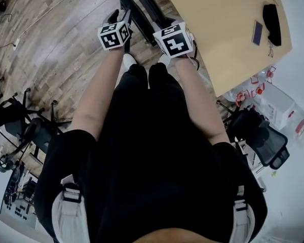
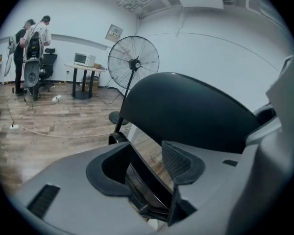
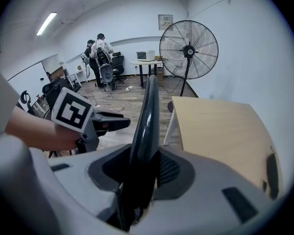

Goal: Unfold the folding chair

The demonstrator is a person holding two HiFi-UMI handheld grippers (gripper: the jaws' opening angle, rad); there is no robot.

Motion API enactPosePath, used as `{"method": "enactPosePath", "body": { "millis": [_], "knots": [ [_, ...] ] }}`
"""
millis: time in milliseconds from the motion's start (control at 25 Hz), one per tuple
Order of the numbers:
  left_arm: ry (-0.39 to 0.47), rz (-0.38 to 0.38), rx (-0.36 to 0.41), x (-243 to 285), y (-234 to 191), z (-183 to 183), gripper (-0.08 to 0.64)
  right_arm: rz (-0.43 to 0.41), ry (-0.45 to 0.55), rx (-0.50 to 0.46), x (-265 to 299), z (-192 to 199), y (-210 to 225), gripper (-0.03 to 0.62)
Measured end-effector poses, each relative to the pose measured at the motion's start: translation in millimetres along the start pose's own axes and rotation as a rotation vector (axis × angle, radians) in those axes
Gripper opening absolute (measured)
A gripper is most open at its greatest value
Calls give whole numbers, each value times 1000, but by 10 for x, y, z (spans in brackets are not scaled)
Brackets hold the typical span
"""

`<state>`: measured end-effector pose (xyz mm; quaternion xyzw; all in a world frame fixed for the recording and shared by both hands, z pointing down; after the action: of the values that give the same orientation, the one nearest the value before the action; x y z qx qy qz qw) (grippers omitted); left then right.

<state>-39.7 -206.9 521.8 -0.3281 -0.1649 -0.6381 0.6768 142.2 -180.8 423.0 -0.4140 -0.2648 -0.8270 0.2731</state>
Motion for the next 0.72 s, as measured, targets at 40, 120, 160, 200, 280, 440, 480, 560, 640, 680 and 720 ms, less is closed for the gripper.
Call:
{"method": "enactPosePath", "body": {
  "millis": [40,120,160,200,280,440,480,560,640,680,720],
  "knots": [
    [-15,-7,-23,63,-18,32,199,2,-1,-4,2,-6,-15,124],
    [-42,-25,-51,182,-42,94,206,5,-6,-11,8,-17,-45,124],
    [-58,-34,-61,242,-57,131,209,7,-11,-16,11,-27,-64,124],
    [-77,-42,-72,305,-73,169,214,8,-15,-21,14,-39,-84,124],
    [-117,-60,-103,437,-107,237,229,11,-18,-22,26,-54,-120,124],
    [-204,-107,-180,716,-151,370,276,15,-22,-20,57,-60,-147,124],
    [-223,-114,-197,777,-152,403,289,15,-24,-20,60,-61,-157,124],
    [-252,-122,-215,887,-137,451,302,17,-26,-18,65,-60,-174,124],
    [-271,-128,-217,988,-107,458,310,18,-23,-18,72,-72,-175,124],
    [-275,-132,-214,1034,-86,449,311,18,-22,-18,73,-77,-169,124],
    [-277,-136,-210,1075,-64,444,313,18,-21,-17,71,-77,-161,124]
  ]
}}
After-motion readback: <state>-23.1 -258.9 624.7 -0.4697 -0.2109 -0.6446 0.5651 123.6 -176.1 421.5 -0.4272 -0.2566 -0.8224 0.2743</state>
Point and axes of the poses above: the fingertips, and each gripper's own axes: x forward along the fingers, y to its right, z out of its underside, the point moved 8 cm from there along -x, backward along the fingers, and after that the axes turned 12 degrees about -z, right-handed, at the moved point
